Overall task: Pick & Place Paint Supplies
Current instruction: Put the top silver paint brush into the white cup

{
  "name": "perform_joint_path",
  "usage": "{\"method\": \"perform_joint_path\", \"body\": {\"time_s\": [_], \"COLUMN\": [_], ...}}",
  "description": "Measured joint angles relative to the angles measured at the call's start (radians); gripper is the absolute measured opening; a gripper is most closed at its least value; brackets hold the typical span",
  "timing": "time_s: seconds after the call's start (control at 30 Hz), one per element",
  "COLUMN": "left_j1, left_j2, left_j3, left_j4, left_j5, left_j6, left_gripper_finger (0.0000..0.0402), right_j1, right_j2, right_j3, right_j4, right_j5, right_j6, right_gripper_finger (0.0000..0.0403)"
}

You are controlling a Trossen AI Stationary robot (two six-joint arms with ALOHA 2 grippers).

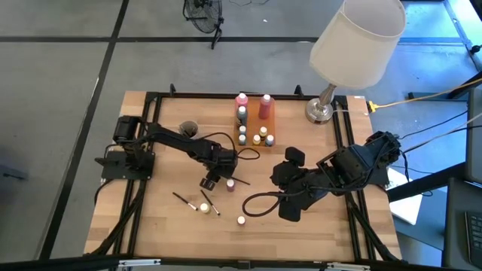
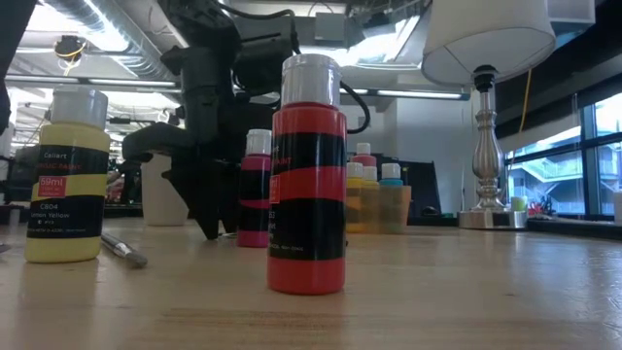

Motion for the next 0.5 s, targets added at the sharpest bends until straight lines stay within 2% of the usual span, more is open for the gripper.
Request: {"method": "perform_joint_path", "body": {"time_s": [0.5], "left_j1": [-0.001], "left_j2": [0.001], "left_j3": [-0.001], "left_j4": [-0.021], "left_j5": [-0.013], "left_j6": [-0.024], "left_gripper_finger": [0.0139], "right_j1": [0.000], "right_j2": [0.000], "right_j3": [0.000], "right_j4": [0.000], "right_j5": [-0.001], "right_j6": [0.000], "right_gripper_finger": [0.0217]}}
